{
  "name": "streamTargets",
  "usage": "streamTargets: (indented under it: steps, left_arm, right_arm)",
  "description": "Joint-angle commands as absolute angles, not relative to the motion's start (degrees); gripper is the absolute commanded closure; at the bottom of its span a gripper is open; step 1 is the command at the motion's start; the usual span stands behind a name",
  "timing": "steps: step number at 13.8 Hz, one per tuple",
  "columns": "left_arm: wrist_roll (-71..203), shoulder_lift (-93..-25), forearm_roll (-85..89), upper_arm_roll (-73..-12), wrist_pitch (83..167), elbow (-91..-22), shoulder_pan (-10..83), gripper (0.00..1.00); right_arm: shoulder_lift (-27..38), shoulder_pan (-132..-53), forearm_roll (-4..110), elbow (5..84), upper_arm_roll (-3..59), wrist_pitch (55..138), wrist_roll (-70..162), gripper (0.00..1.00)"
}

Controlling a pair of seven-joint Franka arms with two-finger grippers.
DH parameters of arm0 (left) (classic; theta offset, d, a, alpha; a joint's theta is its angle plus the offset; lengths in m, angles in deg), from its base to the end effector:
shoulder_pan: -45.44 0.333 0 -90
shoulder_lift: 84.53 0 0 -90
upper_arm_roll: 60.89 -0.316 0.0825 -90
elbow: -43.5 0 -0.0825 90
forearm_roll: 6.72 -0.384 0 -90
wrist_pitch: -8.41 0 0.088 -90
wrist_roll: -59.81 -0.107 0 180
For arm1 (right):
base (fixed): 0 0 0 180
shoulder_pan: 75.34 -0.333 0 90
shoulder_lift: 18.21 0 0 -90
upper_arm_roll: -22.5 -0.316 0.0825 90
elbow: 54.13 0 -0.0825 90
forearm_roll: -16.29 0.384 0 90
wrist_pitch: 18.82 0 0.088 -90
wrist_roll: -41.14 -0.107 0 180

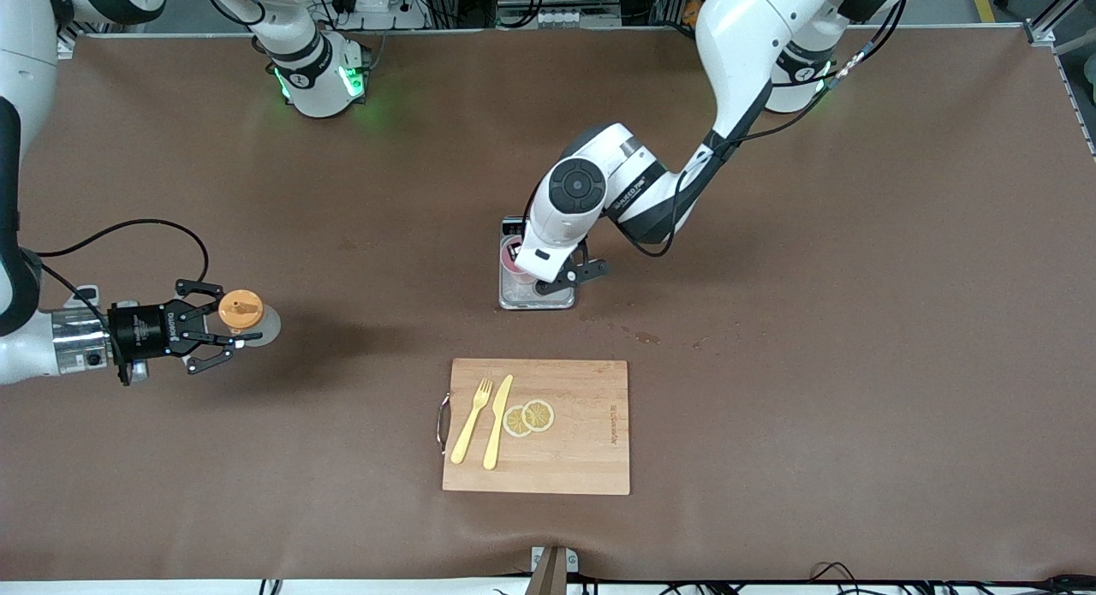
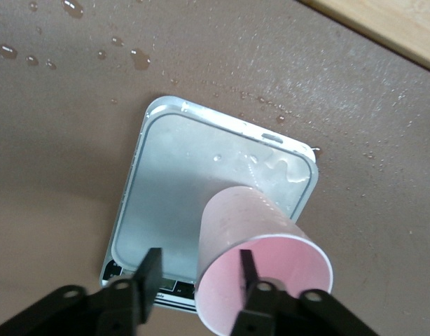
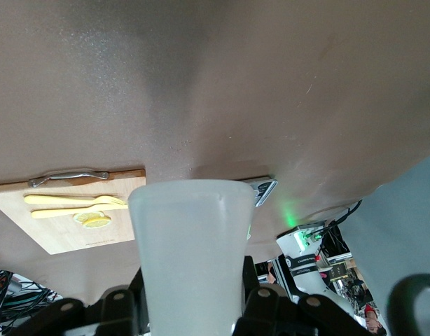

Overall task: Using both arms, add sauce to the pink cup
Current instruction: 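Release the cup on the scale while the right gripper brings the bottle over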

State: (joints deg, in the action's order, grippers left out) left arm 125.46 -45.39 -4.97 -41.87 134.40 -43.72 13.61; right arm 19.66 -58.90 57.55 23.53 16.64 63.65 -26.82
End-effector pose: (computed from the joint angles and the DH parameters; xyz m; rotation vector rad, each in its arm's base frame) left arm 0.4773 -0.5267 0.2781 2.9392 0.5180 -0.2734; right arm 0.6709 -0.0610 0.3360 -1.8117 1.6822 1.1487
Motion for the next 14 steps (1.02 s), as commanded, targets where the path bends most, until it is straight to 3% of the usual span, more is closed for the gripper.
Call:
streamTargets:
  steps: [1, 8, 14]
  left_arm:
    - [126.9, -47.1, -6.5, -42.5, 134.0, -42.8, 13.6, 0.0]
    - [123.2, -54.7, -6.5, -42.6, 127.6, -43.0, 17.0, 0.0]
    - [107.9, -63.5, -6.3, -42.3, 118.1, -43.5, 27.1, 0.0]
  right_arm:
    - [15.6, -62.7, 52.9, 24.9, 16.7, 66.3, -31.3, 0.5]
    - [12.9, -72.2, 45.3, 24.7, 16.8, 70.2, -43.1, 0.5]
    - [12.0, -81.1, 35.9, 24.4, 16.8, 72.0, -53.4, 0.52]
